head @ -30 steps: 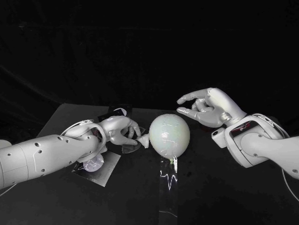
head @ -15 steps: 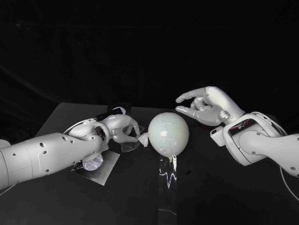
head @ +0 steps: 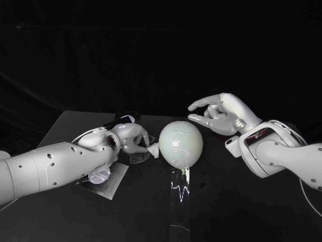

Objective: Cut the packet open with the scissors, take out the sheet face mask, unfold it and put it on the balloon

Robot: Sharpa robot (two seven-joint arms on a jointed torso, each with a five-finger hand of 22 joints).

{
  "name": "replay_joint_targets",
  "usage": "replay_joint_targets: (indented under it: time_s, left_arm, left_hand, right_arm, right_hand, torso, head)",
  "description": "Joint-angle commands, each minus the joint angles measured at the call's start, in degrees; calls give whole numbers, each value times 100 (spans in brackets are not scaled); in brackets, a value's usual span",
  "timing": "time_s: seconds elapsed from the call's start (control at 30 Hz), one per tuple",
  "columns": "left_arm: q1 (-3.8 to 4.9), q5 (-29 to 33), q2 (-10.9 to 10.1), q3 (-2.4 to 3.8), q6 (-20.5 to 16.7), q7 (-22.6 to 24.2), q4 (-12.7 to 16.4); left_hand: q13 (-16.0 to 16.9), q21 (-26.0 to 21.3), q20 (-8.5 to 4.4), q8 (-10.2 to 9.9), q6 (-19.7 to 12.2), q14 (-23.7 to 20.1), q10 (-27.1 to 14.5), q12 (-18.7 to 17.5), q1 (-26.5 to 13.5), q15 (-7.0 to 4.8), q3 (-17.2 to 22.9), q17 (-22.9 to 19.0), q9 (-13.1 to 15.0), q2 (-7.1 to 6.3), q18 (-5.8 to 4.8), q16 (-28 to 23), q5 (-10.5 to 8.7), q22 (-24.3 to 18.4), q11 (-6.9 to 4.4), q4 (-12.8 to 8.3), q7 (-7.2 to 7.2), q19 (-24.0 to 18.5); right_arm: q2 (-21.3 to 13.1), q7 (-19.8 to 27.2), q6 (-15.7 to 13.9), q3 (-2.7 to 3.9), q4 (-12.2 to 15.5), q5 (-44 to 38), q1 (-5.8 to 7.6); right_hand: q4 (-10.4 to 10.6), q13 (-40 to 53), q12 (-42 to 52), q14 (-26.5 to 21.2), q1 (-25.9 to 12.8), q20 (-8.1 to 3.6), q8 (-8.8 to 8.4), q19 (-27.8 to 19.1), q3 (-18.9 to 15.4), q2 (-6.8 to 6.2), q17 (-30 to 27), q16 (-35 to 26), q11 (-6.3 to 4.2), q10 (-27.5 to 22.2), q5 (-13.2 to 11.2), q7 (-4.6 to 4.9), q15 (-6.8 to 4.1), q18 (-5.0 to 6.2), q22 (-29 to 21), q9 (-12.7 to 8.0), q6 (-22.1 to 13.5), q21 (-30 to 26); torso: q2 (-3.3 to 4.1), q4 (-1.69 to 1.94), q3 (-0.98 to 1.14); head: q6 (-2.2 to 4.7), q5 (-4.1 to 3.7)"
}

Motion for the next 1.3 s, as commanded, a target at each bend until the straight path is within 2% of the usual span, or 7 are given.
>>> replay_joint_targets:
  time_s: [0.03,0.33,0.83,1.07,1.17,1.23,1.3]
  left_arm:
    - [3,-100,33,9,146,-195,-3]
    - [2,-141,116,18,369,-278,-73]
    - [1,-168,199,28,540,-328,-127]
    - [1,-95,222,33,441,-284,-144]
    - [1,-45,226,36,366,-239,-145]
    - [1,-9,226,38,311,-203,-145]
    - [1,20,226,39,258,-162,-144]
  left_hand:
    - [5,24,9,-24,42,614,56,25,-15,-7,3,1505,-7,-39,-112,30,-6,692,1,39,11,87]
    - [3,39,16,-55,53,614,50,32,35,-1,51,1505,-26,-19,-119,30,-4,721,7,38,17,106]
    - [-10,44,21,-76,68,614,36,27,37,5,82,1505,-40,-1,-120,30,-5,729,13,59,23,110]
    - [26,57,27,-93,206,614,66,53,3,0,274,1505,-64,237,-123,30,-3,751,-1,203,4,121]
    - [44,67,21,-66,307,614,82,62,20,-14,429,1505,-60,448,-128,30,-3,772,-23,275,-25,135]
    - [63,74,8,-7,417,614,101,71,16,-38,585,1505,-38,666,-130,30,-3,784,-59,360,-76,143]
    - [73,75,-12,85,502,614,110,72,25,-73,685,1505,1,745,-129,30,-3,785,-102,386,-131,142]
  right_arm:
    - [12,-15,62,2,0,-18,-3]
    - [27,-14,63,2,2,-15,-5]
    - [42,-6,68,2,2,-1,-7]
    - [47,1,66,2,1,12,-7]
    - [48,4,65,2,0,18,-7]
    - [49,5,65,2,-1,22,-7]
    - [49,5,66,2,-2,26,-7]
  right_hand:
    - [0,1322,17,449,45,10,-26,39,38,5,1212,31,52,488,30,23,35,107,7,-9,9,8]
    - [0,1322,17,449,45,10,-26,39,38,5,1212,31,52,488,30,23,35,107,7,-9,9,8]
    - [7,1334,34,457,37,11,-30,58,47,3,1225,38,52,496,37,23,35,104,21,-12,12,29]
    - [17,1343,47,459,26,12,-32,66,54,6,1229,40,52,502,41,23,36,103,27,-14,16,36]
    - [28,1343,47,460,13,13,-34,67,59,8,1231,41,53,502,43,24,36,103,29,-15,19,34]
    - [34,1345,50,459,5,13,-35,68,61,10,1229,40,54,504,44,24,36,104,30,-16,20,33]
    - [39,1343,46,460,0,13,-35,67,64,11,1229,40,54,502,45,24,37,104,30,-17,21,30]
  torso:
    - [0,2,5]
    - [-3,3,1]
    - [-2,2,4]
    - [-1,1,1]
    - [1,4,1]
    - [0,4,1]
    - [-1,3,1]
  head:
    - [-7,-3]
    - [12,-63]
    - [12,-44]
    - [12,-42]
    - [13,-46]
    - [13,-48]
    - [17,-49]
